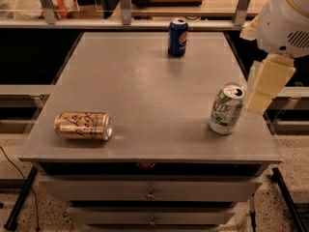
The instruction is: Place orange can upright
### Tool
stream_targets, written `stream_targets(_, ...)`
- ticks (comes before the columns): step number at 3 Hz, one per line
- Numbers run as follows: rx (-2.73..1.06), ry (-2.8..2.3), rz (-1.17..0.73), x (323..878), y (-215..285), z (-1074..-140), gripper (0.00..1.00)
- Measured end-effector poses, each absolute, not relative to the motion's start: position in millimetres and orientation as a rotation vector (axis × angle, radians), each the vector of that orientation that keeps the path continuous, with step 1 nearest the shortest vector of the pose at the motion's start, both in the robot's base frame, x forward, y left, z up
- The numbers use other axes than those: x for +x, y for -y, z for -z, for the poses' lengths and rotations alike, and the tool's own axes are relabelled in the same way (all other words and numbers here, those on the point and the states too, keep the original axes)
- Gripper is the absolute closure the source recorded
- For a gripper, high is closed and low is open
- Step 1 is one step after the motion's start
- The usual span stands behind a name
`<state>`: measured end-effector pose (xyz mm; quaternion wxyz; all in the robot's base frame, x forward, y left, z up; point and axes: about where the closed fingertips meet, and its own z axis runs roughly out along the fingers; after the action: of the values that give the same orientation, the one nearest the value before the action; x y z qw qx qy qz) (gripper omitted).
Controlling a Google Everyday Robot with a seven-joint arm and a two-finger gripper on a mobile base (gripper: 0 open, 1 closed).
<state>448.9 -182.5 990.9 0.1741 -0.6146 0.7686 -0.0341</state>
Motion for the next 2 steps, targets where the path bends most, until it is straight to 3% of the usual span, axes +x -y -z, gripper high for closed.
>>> stream_targets(2,-1.895,-2.114,0.059,483,82,-976,0.00)
